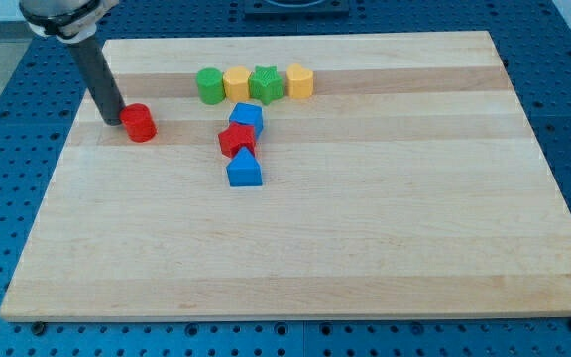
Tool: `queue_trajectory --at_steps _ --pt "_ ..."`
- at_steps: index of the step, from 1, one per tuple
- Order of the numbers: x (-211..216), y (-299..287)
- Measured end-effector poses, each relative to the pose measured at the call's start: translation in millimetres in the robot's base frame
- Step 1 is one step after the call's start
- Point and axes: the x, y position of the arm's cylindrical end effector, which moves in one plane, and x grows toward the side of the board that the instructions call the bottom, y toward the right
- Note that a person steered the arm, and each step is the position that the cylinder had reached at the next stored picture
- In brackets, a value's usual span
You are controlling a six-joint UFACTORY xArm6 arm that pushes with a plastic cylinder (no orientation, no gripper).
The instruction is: Move the red circle under the blue triangle
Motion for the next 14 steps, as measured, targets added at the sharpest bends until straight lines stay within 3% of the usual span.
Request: queue_trajectory --at_steps 2,4,6,8,9,11,12,14 --pt "-10.5 18.8" --pt "59.3 25.5" --pt "54.8 25.5" --pt "132.6 47.4" --pt "134.9 47.5" --pt "97.4 28.2" --pt "85.0 46.7" --pt "125.7 96.9"
